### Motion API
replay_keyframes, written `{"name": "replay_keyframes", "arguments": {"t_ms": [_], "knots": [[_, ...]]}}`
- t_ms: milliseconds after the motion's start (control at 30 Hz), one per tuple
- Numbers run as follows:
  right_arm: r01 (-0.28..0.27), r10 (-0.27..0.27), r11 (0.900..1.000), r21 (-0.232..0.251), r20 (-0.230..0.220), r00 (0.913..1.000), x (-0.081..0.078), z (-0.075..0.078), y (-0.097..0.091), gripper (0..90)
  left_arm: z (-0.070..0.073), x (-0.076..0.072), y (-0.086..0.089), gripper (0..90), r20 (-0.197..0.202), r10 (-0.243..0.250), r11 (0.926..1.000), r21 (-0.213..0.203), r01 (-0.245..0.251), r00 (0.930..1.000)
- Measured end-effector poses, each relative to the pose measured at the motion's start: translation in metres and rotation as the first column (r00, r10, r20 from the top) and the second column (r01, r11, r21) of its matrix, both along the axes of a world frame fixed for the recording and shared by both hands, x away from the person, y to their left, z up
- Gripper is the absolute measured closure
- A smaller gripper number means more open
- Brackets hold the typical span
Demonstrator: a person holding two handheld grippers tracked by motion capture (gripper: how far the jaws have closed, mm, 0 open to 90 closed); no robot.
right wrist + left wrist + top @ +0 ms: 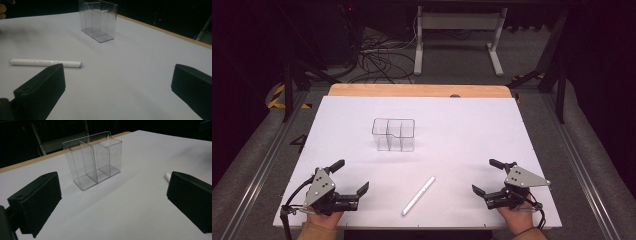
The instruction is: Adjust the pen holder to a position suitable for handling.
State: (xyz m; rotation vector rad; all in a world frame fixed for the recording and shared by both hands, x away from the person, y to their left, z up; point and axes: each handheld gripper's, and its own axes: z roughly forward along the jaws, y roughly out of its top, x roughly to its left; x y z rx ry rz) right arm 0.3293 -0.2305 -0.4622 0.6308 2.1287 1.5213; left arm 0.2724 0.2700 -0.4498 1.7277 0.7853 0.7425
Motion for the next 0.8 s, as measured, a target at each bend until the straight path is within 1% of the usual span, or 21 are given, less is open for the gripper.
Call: {"name": "replay_keyframes", "arguments": {"t_ms": [100, 200, 233, 267, 367, 433, 467, 500, 533, 567, 700, 800], "knots": [[-0.004, 0.004, 1.0, 0.003, -0.011, 0.9999, -0.0001, -0.0006, 0.0, 0.3, 0.0003, -0.0005, -0.0012, 0.3, 0.01, 0.002, 1.0, 0.003, -0.002, 0.9999], [-0.005, 0.005, 1.0, 0.006, -0.022, 0.9997, -0.0002, -0.0012, 0.0, 0.6, 0.0006, -0.0012, -0.0024, 0.2, 0.011, 0.002, 1.0, 0.004, -0.002, 0.9999], [-0.01, 0.011, 0.9999, 0.004, -0.027, 0.9996, 0.0004, -0.0018, 0.0002, 0.6, 0.0017, -0.0018, -0.0021, 0.2, 0.017, 0.001, 0.9998, 0.018, -0.001, 0.9999], [-0.01, 0.01, 1.0, 0.001, -0.025, 0.9996, 0.0008, -0.0021, 0.0003, 0.6, 0.0021, -0.0021, -0.0021, 0.2, 0.018, 0.003, 0.9998, 0.019, -0.003, 0.9998], [-0.01, 0.01, 1.0, 0.001, -0.027, 0.9996, 0.0008, -0.0024, 0.0006, 0.8, 0.0026, -0.0027, -0.0018, 0.5, 0.006, -0.003, 0.9999, 0.017, 0.003, 1.0], [-0.01, 0.01, 1.0, 0.001, -0.03, 0.9995, 0.0006, -0.0026, 0.0008, 1.1, 0.0031, -0.0019, -0.001, 0.8, 0.008, -0.013, 0.9999, 0.003, 0.013, 0.9999], [-0.011, 0.011, 0.9999, 0.0, -0.033, 0.9994, 0.0006, -0.0026, 0.0008, 1.2, 0.0034, -0.0017, -0.0009, 0.9, -0.003, -0.022, 0.9997, -0.013, 0.021, 0.9998], [-0.014, 0.014, 0.9999, 0.001, -0.036, 0.9992, 0.0007, -0.0028, 0.0007, 1.5, 0.0039, -0.0011, -0.0003, 0.9, -0.006, -0.03, 0.9994, -0.02, 0.03, 0.9995], [-0.016, 0.016, 0.9999, 0.001, -0.039, 0.9991, 0.0008, -0.0029, 0.0007, 1.6, 0.004, -0.0009, -0.0006, 1.0, -0.016, -0.035, 0.9985, -0.042, 0.034, 0.9993], [-0.016, 0.016, 0.9999, 0.001, -0.04, 0.9991, 0.0008, -0.0029, 0.0007, 1.6, 0.0044, -0.001, -0.0008, 1.0, -0.023, -0.038, 0.9979, -0.053, 0.037, 0.999], [-0.02, 0.02, 0.9998, -0.004, -0.044, 0.9988, 0.0016, -0.0037, 0.0006, 1.7, 0.0067, -0.0011, -0.0025, 1.1, -0.021, -0.042, 0.9983, -0.043, 0.041, 0.9989], [-0.019, 0.018, 0.9998, -0.012, -0.047, 0.9987, 0.0012, -0.0051, 0.0009, 1.7, 0.008, -0.0009, -0.0049, 1.0, -0.01, -0.041, 0.9991, -0.01, 0.041, 0.9991]]}}
